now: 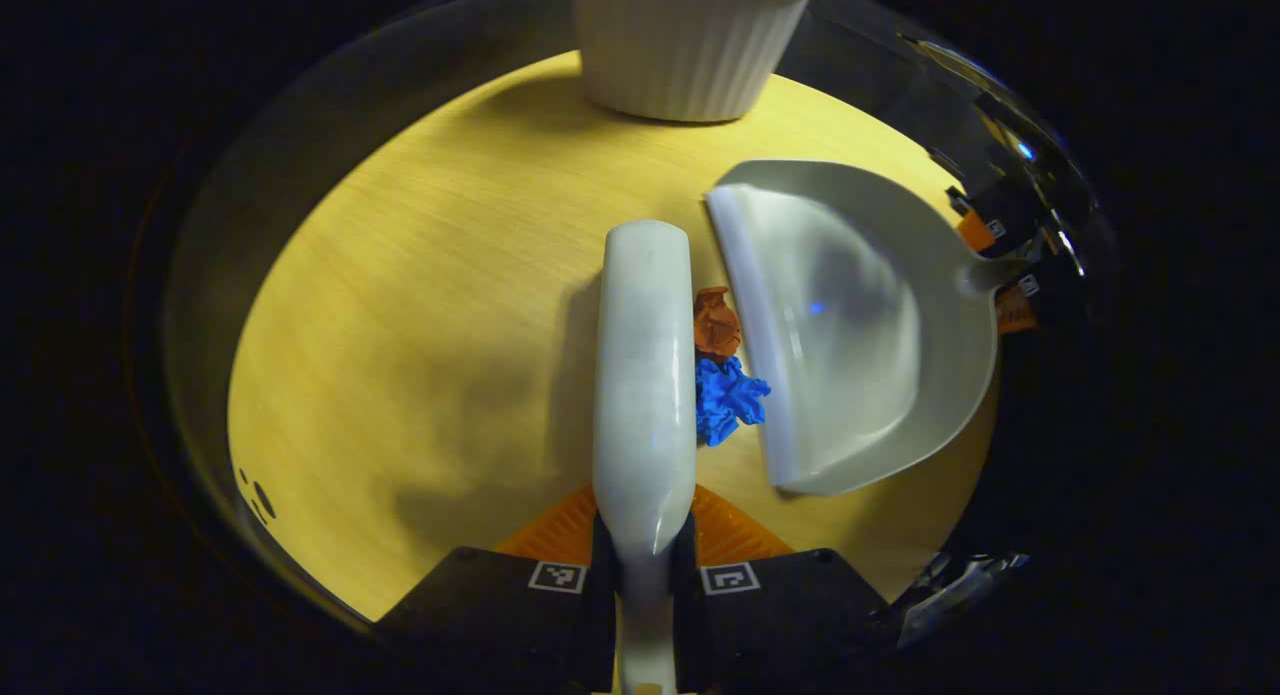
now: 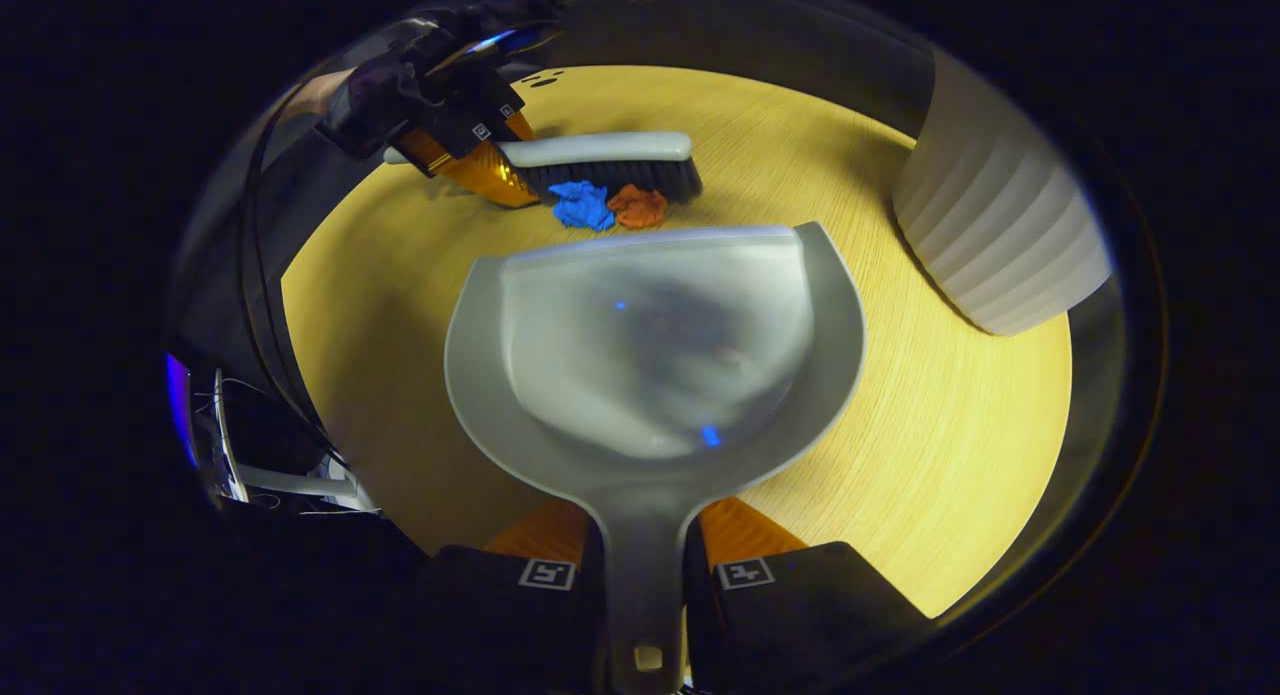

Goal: Pick up the small broom and dustpan from the desktop, sweep the trash into the dustpan with the broom, and then empty the trash into the garbage bin.

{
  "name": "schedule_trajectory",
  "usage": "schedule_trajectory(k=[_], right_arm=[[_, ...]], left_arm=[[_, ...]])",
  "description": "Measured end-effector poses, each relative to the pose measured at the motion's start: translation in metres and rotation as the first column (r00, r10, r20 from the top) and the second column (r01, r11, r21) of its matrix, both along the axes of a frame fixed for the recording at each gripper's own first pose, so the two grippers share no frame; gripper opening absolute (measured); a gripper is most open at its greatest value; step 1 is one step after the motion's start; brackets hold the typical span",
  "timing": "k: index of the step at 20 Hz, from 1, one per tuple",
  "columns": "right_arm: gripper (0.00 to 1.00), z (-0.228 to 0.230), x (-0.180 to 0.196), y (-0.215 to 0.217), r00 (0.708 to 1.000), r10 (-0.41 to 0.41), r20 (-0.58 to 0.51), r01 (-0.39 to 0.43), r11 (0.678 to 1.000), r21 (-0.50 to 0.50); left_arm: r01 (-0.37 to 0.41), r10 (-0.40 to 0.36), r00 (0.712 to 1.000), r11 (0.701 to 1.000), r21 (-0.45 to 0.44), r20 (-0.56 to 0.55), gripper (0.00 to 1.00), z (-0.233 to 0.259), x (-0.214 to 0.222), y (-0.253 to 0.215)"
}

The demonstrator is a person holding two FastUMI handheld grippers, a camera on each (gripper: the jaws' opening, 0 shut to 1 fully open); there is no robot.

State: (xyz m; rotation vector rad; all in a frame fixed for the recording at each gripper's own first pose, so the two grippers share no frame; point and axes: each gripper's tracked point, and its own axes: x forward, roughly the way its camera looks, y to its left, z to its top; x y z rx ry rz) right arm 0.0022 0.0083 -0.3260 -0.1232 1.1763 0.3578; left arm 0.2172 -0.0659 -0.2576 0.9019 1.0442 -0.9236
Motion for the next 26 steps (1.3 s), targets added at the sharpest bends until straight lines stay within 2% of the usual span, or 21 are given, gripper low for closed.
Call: schedule_trajectory(k=[3,4,5,6,8,10,11,14,18,23,24,25,26], right_arm=[[0.36,0.003,-0.001,0.001,1.000,-0.008,0.010,0.008,1.000,-0.008],[0.41,0.000,-0.001,0.002,1.000,-0.014,0.014,0.014,1.000,-0.005],[0.41,0.001,0.001,0.004,1.000,-0.021,0.023,0.021,1.000,0.000],[0.36,0.002,0.004,0.005,0.999,-0.024,0.032,0.024,1.000,0.003],[0.36,0.004,0.008,0.001,0.999,-0.028,0.046,0.028,1.000,0.006],[0.31,0.000,0.010,0.005,0.998,-0.029,0.054,0.028,1.000,0.011],[0.36,-0.002,0.008,0.003,0.998,-0.030,0.059,0.029,0.999,0.016],[0.36,0.003,0.008,0.000,0.995,-0.043,0.095,0.041,0.999,0.020],[0.36,0.017,0.008,-0.004,0.988,-0.099,0.115,0.093,0.994,0.053],[0.36,0.047,-0.001,-0.015,0.978,-0.147,0.146,0.143,0.989,0.036],[0.31,0.055,-0.005,-0.021,0.977,-0.160,0.144,0.156,0.987,0.033],[0.36,0.062,-0.010,-0.028,0.975,-0.172,0.144,0.169,0.985,0.030],[0.36,0.070,-0.017,-0.033,0.972,-0.184,0.148,0.182,0.983,0.027]], left_arm=[[-0.004,0.003,0.997,1.000,-0.023,-0.076,0.27,-0.003,-0.034,-0.026],[-0.006,0.003,0.993,1.000,-0.031,-0.119,0.27,-0.008,-0.054,-0.036],[-0.005,0.000,0.989,0.999,-0.032,-0.146,0.27,-0.010,-0.070,-0.044],[-0.006,0.001,0.989,0.999,-0.037,-0.151,0.27,-0.012,-0.078,-0.050],[-0.063,0.049,0.986,0.995,-0.080,-0.157,0.28,-0.008,-0.084,-0.056],[-0.138,0.120,0.984,0.981,-0.135,-0.133,0.27,0.002,-0.088,-0.060],[-0.181,0.163,0.980,0.970,-0.164,-0.118,0.27,0.007,-0.088,-0.060],[-0.280,0.267,0.960,0.923,-0.266,-0.082,0.28,0.028,-0.094,-0.054],[-0.385,0.406,0.914,0.841,-0.379,-0.029,0.27,0.054,-0.106,-0.031],[-0.457,0.537,0.844,0.713,-0.532,-0.006,0.27,0.060,-0.122,0.015],[-0.466,0.558,0.830,0.693,-0.551,0.000,0.27,0.056,-0.121,0.025],[-0.474,0.577,0.817,0.674,-0.567,0.003,0.27,0.052,-0.120,0.037],[-0.483,0.594,0.804,0.653,-0.583,-0.001,0.27,0.047,-0.118,0.047]])
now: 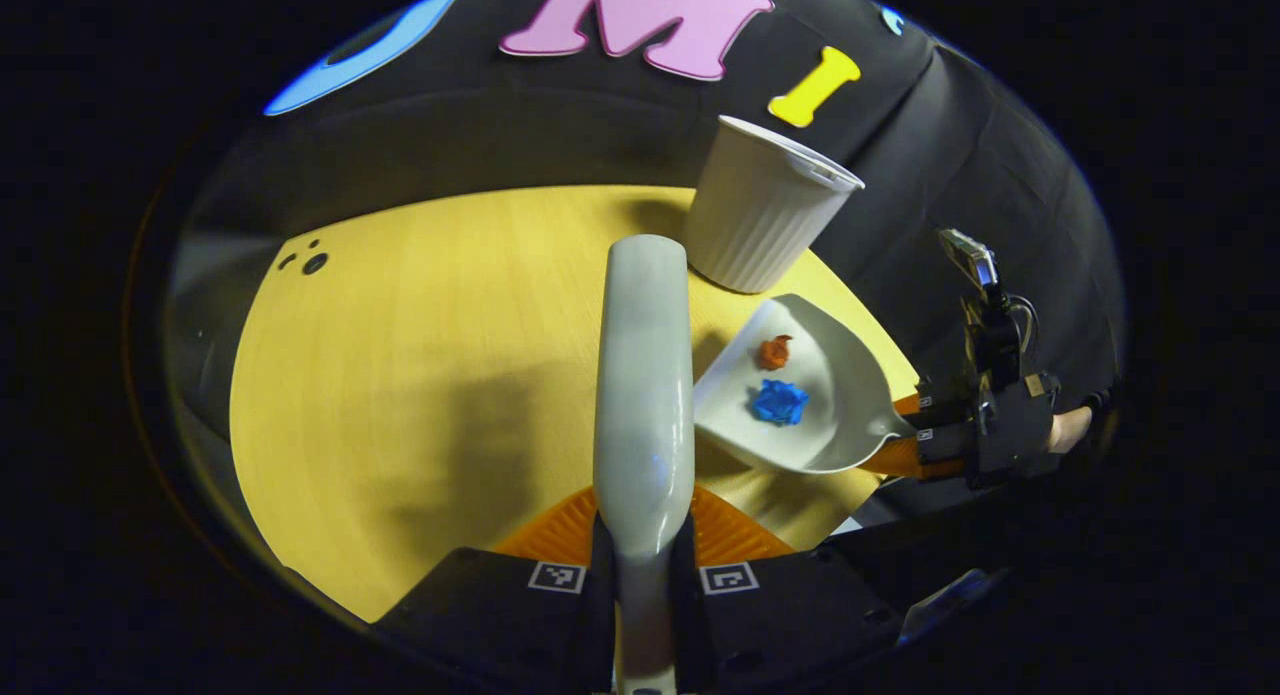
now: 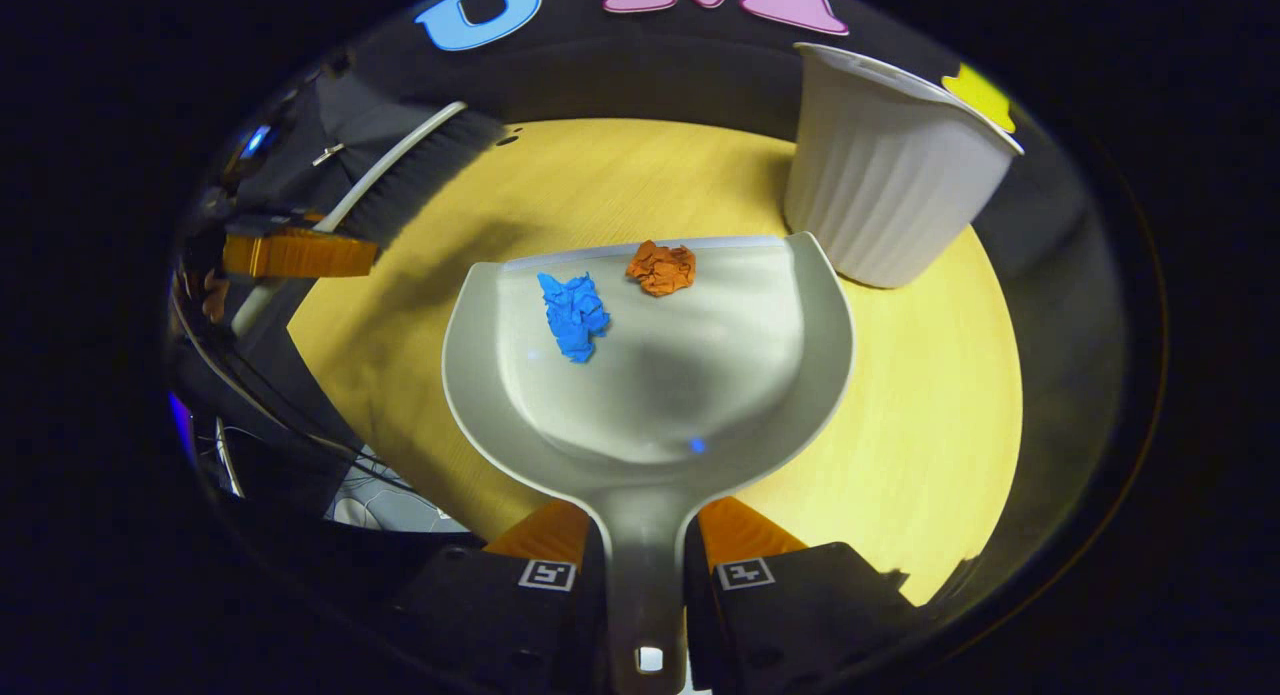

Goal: Pick up the small broom and dustpan from the desktop, sweep the trash into the dustpan with the broom, and then empty the trash into the garbage bin.

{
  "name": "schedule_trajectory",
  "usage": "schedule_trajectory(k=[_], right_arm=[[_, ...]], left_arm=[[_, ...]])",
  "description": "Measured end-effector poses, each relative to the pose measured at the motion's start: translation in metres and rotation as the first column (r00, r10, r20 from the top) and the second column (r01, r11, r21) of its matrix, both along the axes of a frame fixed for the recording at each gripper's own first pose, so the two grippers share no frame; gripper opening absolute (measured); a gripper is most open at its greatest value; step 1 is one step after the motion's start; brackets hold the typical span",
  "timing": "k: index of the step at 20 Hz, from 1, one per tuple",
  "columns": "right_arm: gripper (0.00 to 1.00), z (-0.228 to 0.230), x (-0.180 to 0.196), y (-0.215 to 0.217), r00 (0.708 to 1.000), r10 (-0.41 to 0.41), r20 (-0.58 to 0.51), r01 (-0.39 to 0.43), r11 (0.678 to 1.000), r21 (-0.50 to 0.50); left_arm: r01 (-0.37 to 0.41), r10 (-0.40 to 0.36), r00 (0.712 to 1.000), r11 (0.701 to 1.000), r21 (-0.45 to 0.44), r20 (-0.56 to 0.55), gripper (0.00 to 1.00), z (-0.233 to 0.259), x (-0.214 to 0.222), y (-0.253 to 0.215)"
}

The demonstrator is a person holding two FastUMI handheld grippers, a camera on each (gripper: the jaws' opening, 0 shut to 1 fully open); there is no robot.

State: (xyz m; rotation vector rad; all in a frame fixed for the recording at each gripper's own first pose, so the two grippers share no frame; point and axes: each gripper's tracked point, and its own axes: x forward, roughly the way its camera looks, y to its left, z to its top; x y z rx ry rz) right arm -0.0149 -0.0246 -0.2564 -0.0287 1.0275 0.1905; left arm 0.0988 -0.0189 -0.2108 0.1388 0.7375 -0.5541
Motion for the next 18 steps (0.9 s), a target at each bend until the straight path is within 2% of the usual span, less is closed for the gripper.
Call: schedule_trajectory(k=[4,5,8,9,11,15,18], right_arm=[[0.31,0.045,-0.024,-0.019,0.998,-0.060,0.016,0.060,0.998,0.005],[0.36,0.057,-0.025,-0.024,0.997,-0.076,0.020,0.076,0.997,0.008],[0.36,0.097,-0.032,-0.041,0.991,-0.133,0.025,0.132,0.990,0.056],[0.41,0.112,-0.034,-0.045,0.988,-0.154,0.022,0.152,0.985,0.077],[0.36,0.148,-0.040,-0.059,0.981,-0.188,0.036,0.184,0.977,0.108],[0.36,0.202,-0.015,-0.082,0.962,-0.267,0.065,0.254,0.954,0.161],[0.36,0.222,0.011,-0.094,0.953,-0.295,0.063,0.277,0.939,0.205]], left_arm=[[-0.066,0.068,0.997,0.996,-0.053,0.028,0.27,-0.030,0.013,0.034],[-0.081,0.083,0.996,0.995,-0.060,0.035,0.27,-0.037,0.016,0.044],[-0.108,0.113,0.993,0.990,-0.086,0.046,0.27,-0.060,0.032,0.075],[-0.115,0.120,0.992,0.988,-0.101,0.045,0.29,-0.065,0.035,0.085],[-0.137,0.141,0.990,0.983,-0.120,0.027,0.27,-0.077,0.033,0.106],[-0.194,0.196,0.980,0.972,-0.130,0.009,0.27,-0.078,0.013,0.122],[-0.227,0.227,0.974,0.966,-0.125,-0.007,0.27,-0.077,0.007,0.135]])
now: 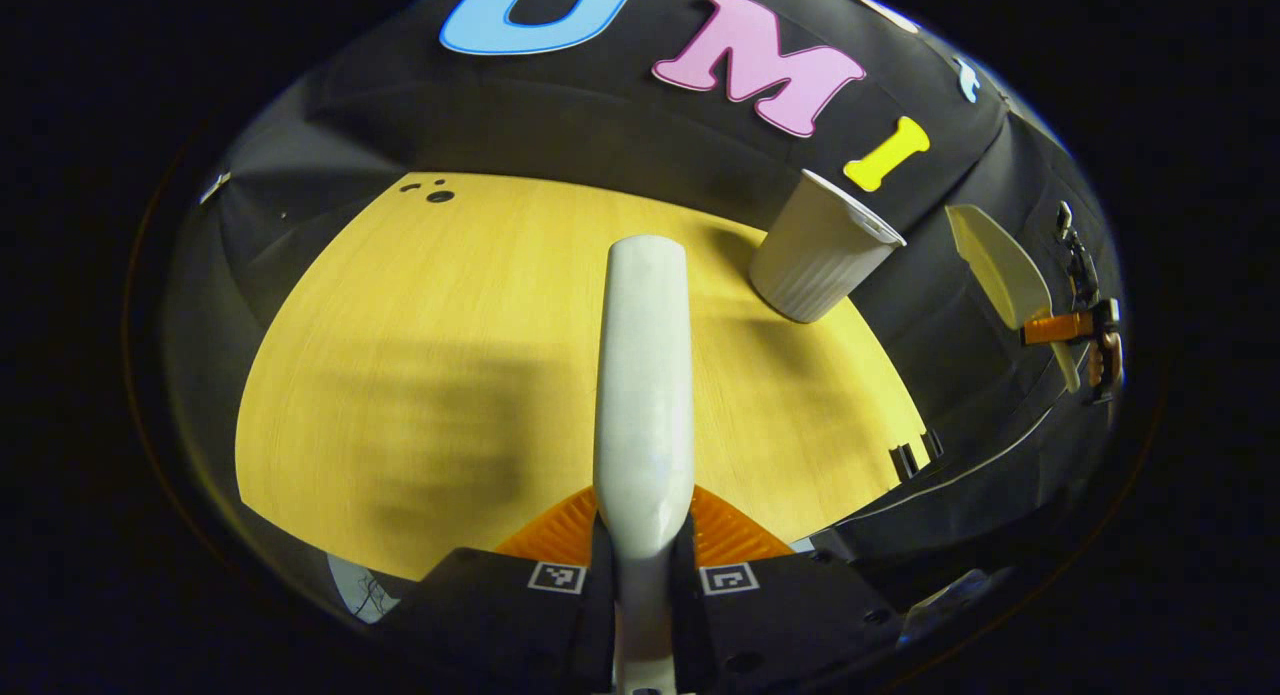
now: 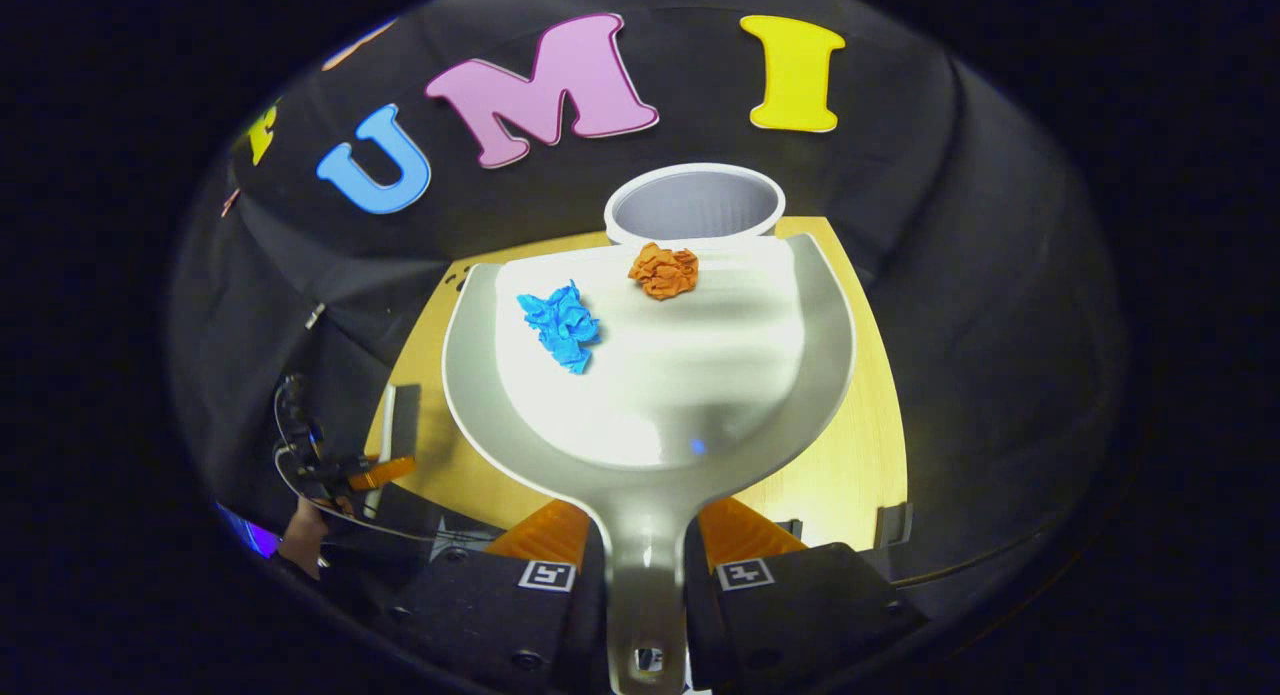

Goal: Pick up the small broom and dustpan from the desktop, sweep the trash into the dustpan with the broom, and then empty the trash into the garbage bin.

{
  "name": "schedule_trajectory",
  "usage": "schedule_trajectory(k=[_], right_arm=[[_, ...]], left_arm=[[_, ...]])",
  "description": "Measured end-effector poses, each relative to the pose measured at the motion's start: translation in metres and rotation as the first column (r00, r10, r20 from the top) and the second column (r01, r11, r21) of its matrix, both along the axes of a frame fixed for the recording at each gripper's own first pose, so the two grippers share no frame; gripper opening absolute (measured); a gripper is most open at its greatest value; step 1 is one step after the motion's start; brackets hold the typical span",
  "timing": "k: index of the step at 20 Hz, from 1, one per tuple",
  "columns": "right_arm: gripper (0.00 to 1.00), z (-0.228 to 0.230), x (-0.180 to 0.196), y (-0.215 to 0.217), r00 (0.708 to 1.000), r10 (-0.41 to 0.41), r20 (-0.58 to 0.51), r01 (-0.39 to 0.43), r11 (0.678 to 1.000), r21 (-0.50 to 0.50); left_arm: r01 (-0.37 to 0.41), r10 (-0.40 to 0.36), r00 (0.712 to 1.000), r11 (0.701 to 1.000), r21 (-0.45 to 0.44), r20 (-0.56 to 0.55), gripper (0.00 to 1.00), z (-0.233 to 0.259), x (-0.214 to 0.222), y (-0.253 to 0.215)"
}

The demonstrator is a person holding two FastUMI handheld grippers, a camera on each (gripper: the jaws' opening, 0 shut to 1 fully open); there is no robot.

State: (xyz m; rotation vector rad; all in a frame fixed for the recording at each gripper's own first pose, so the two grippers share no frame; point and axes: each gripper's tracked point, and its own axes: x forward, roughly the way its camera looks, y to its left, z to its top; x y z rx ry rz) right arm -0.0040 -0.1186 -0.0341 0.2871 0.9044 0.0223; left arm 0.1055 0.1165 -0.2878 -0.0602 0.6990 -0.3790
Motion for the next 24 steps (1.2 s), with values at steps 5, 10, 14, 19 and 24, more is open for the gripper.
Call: schedule_trajectory(k=[5,10,14,19,24], right_arm=[[0.36,0.001,0.058,-0.037,0.998,-0.045,-0.049,0.044,0.999,-0.008],[0.36,-0.005,0.126,-0.080,0.997,-0.054,-0.057,0.043,0.985,-0.169],[0.36,-0.012,0.171,-0.101,0.996,-0.070,-0.052,0.054,0.963,-0.266],[0.36,-0.024,0.202,-0.116,0.997,-0.052,-0.064,0.018,0.897,-0.442],[0.36,-0.028,0.208,-0.132,0.998,-0.023,-0.051,-0.013,0.794,-0.608]], left_arm=[[-0.060,0.060,0.998,0.998,-0.009,0.005,0.27,0.013,-0.006,0.018],[-0.115,0.115,0.993,0.993,-0.017,-0.009,0.27,0.011,-0.015,0.034],[-0.142,0.142,0.990,0.990,-0.017,-0.014,0.27,0.011,-0.021,0.043],[-0.176,0.176,0.984,0.984,-0.016,-0.018,0.27,0.013,-0.020,0.050],[-0.189,0.189,0.982,0.982,-0.016,-0.028,0.27,0.013,-0.015,0.051]])
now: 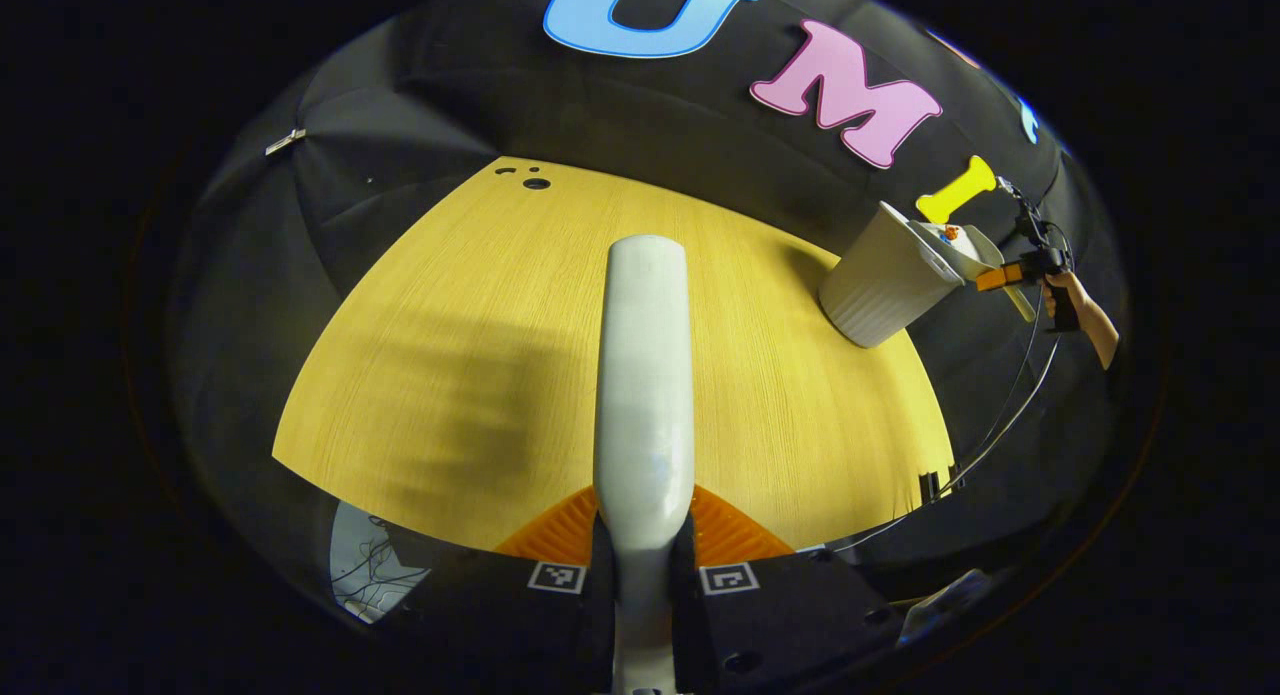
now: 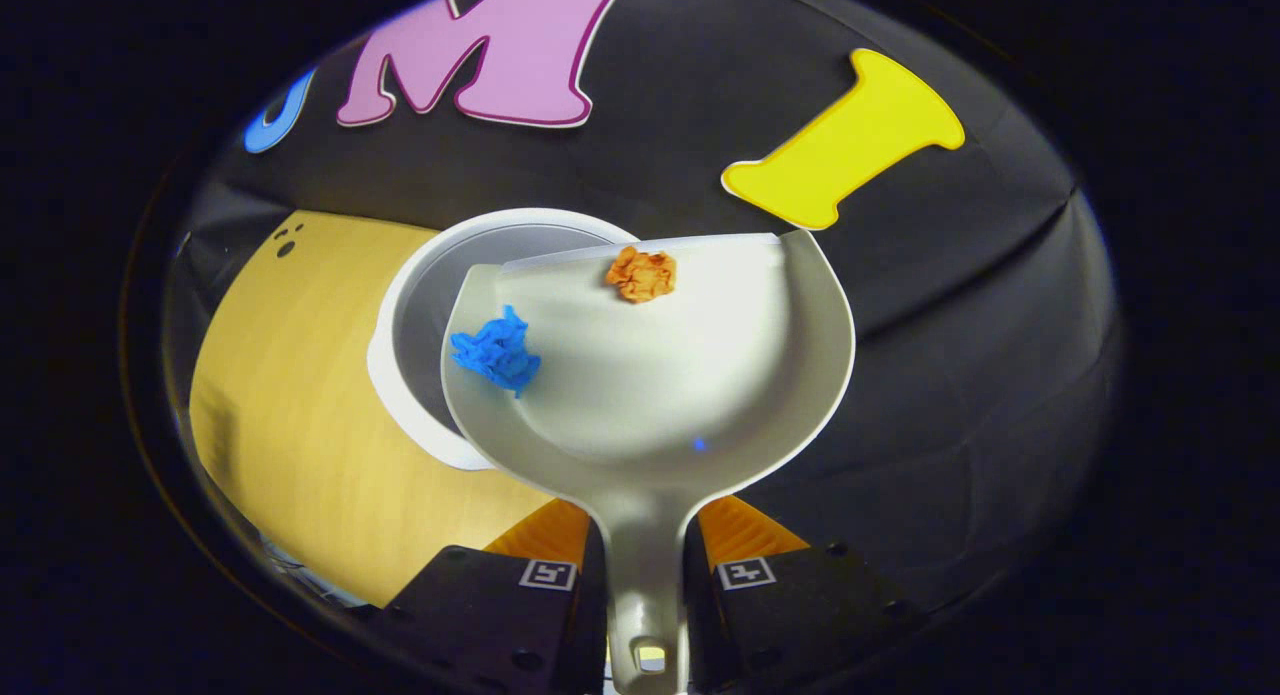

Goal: Pick up the small broom and dustpan from the desktop, sweep the trash into the dustpan with the broom, and then empty the trash into the garbage bin.

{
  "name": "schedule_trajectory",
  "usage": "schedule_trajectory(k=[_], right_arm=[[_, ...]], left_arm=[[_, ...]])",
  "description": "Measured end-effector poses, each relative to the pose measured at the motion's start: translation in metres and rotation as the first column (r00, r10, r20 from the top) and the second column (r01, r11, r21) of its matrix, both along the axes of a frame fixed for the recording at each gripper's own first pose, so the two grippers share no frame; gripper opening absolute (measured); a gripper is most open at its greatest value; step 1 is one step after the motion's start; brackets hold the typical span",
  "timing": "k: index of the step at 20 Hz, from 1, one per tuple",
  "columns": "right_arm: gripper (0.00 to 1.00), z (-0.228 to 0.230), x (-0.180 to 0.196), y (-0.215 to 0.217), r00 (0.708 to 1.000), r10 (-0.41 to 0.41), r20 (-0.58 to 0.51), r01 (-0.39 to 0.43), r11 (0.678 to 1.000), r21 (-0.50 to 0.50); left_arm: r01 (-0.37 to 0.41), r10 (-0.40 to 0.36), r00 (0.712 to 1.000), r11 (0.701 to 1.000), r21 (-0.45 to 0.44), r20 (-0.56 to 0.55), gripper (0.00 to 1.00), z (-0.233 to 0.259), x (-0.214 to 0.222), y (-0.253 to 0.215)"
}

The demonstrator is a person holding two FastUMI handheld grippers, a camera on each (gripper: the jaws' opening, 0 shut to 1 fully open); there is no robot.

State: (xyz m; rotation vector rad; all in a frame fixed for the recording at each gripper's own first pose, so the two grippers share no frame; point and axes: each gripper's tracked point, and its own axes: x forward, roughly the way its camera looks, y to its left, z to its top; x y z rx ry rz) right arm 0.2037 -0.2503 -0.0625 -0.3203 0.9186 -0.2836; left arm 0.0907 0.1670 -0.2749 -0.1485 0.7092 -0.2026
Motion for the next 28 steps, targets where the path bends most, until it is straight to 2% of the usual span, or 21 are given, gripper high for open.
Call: schedule_trajectory(k=[4,6,7,10,11,12,13,16,18,22,23,26,28], right_arm=[[0.36,0.004,0.003,-0.010,0.998,0.009,0.055,-0.001,0.990,-0.143],[0.36,0.007,0.007,-0.020,0.998,0.040,0.055,-0.024,0.965,-0.263],[0.36,0.010,0.010,-0.025,0.996,0.067,0.058,-0.044,0.942,-0.334],[0.36,0.023,0.021,-0.036,0.988,0.138,0.064,-0.085,0.850,-0.520],[0.31,0.029,0.021,-0.038,0.986,0.160,0.055,-0.100,0.815,-0.571],[0.36,0.035,0.025,-0.042,0.981,0.186,0.046,-0.117,0.772,-0.625],[0.36,0.041,0.026,-0.042,0.977,0.208,0.035,-0.132,0.730,-0.671],[0.36,0.055,0.033,-0.041,0.964,0.263,-0.023,-0.192,0.639,-0.745],[0.36,0.065,0.037,-0.041,0.955,0.286,-0.076,-0.233,0.567,-0.790],[0.36,0.078,0.043,-0.044,0.942,0.311,-0.125,-0.270,0.486,-0.831],[0.36,0.080,0.042,-0.045,0.942,0.306,-0.136,-0.275,0.475,-0.836],[0.36,0.085,0.038,-0.046,0.942,0.301,-0.151,-0.285,0.476,-0.832],[0.36,0.083,0.039,-0.047,0.948,0.291,-0.131,-0.271,0.515,-0.813]], left_arm=[[-0.001,0.001,1.000,1.000,-0.018,-0.003,0.27,0.003,0.006,-0.004],[-0.011,0.011,1.000,1.000,-0.019,-0.001,0.27,0.003,0.010,-0.005],[-0.016,0.016,1.000,1.000,-0.025,-0.002,0.27,0.003,0.012,-0.006],[-0.029,0.028,0.999,0.998,-0.058,-0.018,0.27,0.001,0.017,-0.010],[-0.034,0.032,0.999,0.997,-0.065,-0.025,0.26,-0.001,0.018,-0.010],[-0.040,0.038,0.999,0.997,-0.066,-0.030,0.27,-0.002,0.019,-0.010],[-0.044,0.042,0.999,0.997,-0.067,-0.034,0.27,-0.002,0.021,-0.009],[-0.047,0.045,0.998,0.996,-0.073,-0.035,0.27,0.000,0.022,-0.009],[-0.050,0.048,0.998,0.996,-0.071,-0.034,0.27,0.000,0.023,-0.008],[-0.054,0.050,0.998,0.996,-0.076,-0.044,0.27,-0.003,0.023,-0.007],[-0.055,0.052,0.997,0.996,-0.075,-0.049,0.27,-0.006,0.024,-0.007],[-0.058,0.054,0.997,0.995,-0.077,-0.053,0.27,-0.008,0.025,-0.006],[-0.057,0.054,0.998,0.996,-0.074,-0.038,0.27,-0.006,0.028,-0.005]])
